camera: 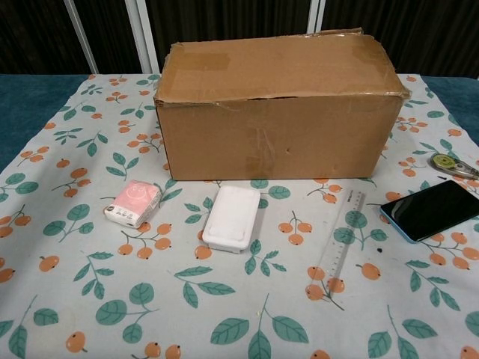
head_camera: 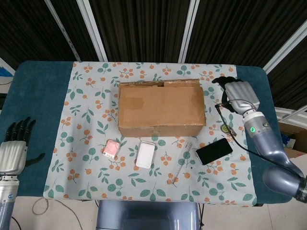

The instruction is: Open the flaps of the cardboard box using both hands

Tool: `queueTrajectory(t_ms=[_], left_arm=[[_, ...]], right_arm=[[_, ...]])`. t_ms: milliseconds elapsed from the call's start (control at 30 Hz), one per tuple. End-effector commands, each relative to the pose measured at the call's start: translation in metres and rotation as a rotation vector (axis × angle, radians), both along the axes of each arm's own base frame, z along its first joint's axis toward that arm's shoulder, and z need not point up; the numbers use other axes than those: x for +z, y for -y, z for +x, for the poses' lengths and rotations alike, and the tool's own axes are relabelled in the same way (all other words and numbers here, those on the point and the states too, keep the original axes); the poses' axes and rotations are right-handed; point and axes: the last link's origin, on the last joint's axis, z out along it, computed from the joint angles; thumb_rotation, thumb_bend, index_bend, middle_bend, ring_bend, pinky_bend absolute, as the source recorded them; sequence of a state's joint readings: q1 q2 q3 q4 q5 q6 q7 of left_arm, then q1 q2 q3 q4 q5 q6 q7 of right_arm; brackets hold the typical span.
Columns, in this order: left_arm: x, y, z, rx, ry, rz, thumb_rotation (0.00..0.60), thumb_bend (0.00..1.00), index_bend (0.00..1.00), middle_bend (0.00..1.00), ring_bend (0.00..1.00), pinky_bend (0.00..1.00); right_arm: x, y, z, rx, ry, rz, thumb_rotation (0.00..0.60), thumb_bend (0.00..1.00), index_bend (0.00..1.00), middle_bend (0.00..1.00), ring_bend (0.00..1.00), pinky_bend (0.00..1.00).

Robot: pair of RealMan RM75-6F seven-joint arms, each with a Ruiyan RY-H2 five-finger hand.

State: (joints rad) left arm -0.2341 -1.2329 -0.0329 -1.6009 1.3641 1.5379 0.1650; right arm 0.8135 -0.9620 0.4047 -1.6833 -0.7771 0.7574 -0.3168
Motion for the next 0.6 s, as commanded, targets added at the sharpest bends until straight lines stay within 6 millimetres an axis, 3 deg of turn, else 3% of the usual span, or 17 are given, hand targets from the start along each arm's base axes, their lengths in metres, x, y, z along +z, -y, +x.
queueTrajectory(t_ms=[33, 333, 600], left_arm=[[0.001, -0.001, 0.0, 0.0, 0.006, 0.008, 0.6, 0.0, 0.0, 0.0, 0.0, 0.0], [0.0, -0.001, 0.0, -0.007, 0.005, 0.003, 0.6, 0.01, 0.0, 0.0, 0.0, 0.0], [0.0, -0.002, -0.001, -0.006, 0.002, 0.01, 0.6, 0.01, 0.0, 0.0, 0.0, 0.0]], right_arm=[[-0.02, 0.021, 0.011, -0.019, -0.02, 0.045, 0.6, 1.0, 0.24, 0.24, 0.22, 0.3], [-0.053, 0.042, 0.019, -0.061, -0.064, 0.09, 0.6, 1.0, 0.25, 0.26, 0.23, 0.3], [-0.063, 0.057, 0.025, -0.086, -0.065, 0.092, 0.6, 1.0, 0.3, 0.31, 0.28, 0.3]])
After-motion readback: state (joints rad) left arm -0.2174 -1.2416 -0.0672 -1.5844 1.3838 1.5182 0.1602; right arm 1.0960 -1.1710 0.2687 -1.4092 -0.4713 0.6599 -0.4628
